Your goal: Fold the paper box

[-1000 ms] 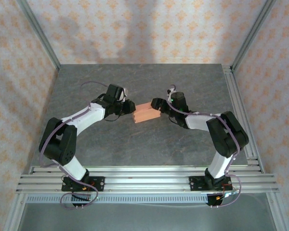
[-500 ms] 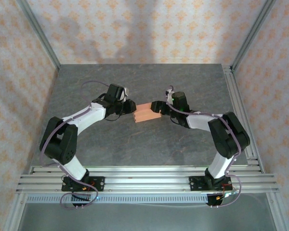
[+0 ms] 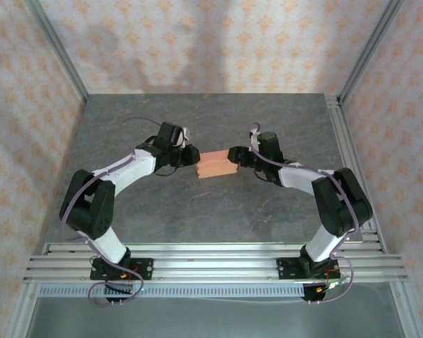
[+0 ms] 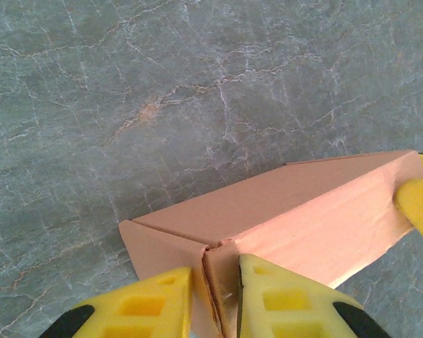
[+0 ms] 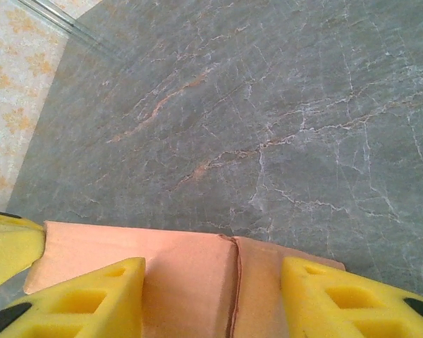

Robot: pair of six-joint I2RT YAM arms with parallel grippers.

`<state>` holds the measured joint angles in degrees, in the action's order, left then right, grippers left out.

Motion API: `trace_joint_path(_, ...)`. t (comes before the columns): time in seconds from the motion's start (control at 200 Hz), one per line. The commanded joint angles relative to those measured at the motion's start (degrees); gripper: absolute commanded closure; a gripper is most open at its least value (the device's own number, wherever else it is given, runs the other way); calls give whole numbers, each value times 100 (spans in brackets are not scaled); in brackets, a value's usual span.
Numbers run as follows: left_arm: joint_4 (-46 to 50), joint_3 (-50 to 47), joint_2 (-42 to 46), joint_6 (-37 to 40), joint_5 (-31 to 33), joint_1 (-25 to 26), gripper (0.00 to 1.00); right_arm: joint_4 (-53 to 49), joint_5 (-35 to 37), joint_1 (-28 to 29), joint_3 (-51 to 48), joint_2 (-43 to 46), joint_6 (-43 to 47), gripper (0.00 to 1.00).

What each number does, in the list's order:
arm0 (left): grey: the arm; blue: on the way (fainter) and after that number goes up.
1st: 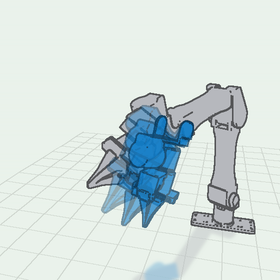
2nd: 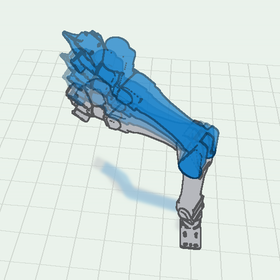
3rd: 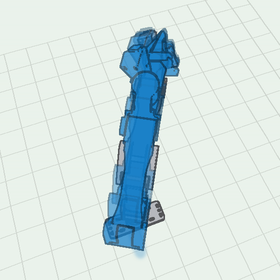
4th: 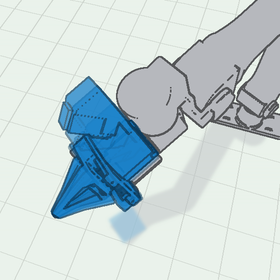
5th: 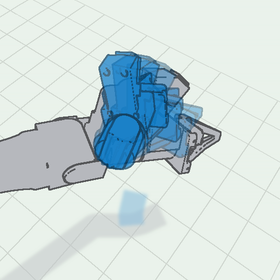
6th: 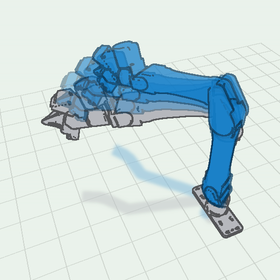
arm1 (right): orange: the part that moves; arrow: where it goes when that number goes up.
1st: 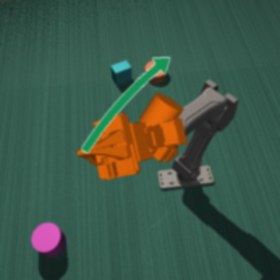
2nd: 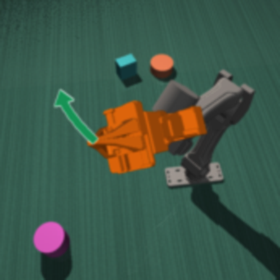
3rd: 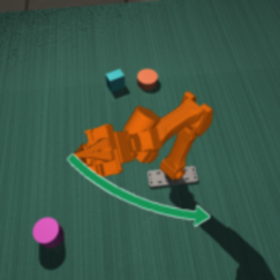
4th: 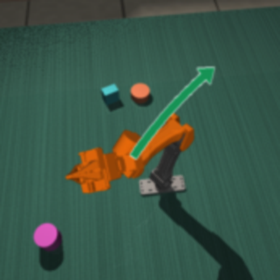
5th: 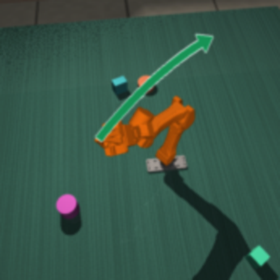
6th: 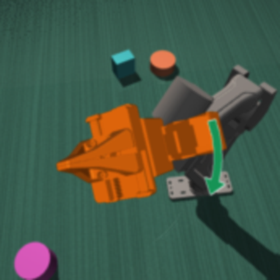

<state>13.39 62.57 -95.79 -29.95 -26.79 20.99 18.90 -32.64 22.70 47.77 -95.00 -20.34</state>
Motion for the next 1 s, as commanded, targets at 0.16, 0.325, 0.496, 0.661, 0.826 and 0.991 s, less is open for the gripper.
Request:
trace_joint_path(0.16, 1405, -422, -610, 174, 582, 10, 78, -184, -15, -269, -299, 162, -175, 68)
trace_joint_path(0.325, 1424, -412, -630, 207, 554, 10, 79, -61, -53, -348, -419, 174, -216, 73)
trace_joint_path(0.496, 1439, -390, -644, 227, 533, 10, 80, -29, -299, -420, -420, 193, -143, 68)
trace_joint_path(0.661, 1430, -393, -652, 201, 513, 8, 81, 67, -347, -421, -463, 210, -113, 82)
trace_joint_path(0.826, 1458, -364, -650, 223, 495, 10, 80, 48, -300, -415, -490, 255, -51, 78)
trace_joint_path(0.991, 1383, -366, -640, 175, 366, 10, 77, -15, -355, -417, -461, 266, 12, 71)
